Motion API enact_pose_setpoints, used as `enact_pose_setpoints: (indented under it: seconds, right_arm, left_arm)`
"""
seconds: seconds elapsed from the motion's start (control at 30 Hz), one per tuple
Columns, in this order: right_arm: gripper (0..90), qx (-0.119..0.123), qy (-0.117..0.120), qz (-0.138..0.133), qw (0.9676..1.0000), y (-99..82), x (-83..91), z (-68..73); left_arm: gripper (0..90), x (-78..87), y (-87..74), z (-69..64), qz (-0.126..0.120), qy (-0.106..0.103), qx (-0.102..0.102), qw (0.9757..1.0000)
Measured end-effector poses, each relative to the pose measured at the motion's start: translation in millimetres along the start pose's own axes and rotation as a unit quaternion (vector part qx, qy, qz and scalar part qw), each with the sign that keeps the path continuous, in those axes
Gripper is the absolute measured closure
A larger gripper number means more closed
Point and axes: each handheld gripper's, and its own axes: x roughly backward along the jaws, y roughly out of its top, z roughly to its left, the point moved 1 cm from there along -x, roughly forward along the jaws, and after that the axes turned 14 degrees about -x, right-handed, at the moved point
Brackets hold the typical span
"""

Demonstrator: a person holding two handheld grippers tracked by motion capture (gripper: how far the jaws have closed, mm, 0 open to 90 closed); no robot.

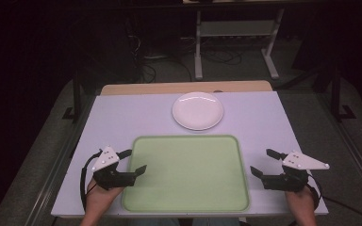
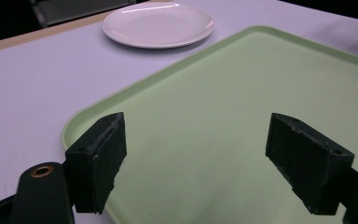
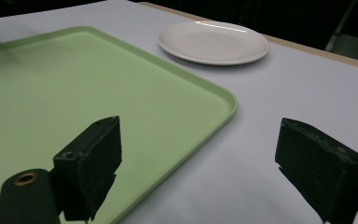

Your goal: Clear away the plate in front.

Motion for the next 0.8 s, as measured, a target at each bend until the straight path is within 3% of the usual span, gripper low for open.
enact_pose_setpoints:
  seconds: [0.4, 0.8]
  right_arm:
    - [13.4, -0.002, -0.004, -0.004, 1.0, 0.4, 1.7, -2.5]
    - [13.4, -0.002, -0.004, -0.002, 1.0, 0.4, 1.4, -2.6]
  left_arm:
    - [20.0, -12.3, 14.9, 0.6, 0.012, -0.022, -0.005, 0.9997]
    - [20.1, -26.4, 31.1, 5.5, 0.008, -0.047, 0.007, 0.9988]
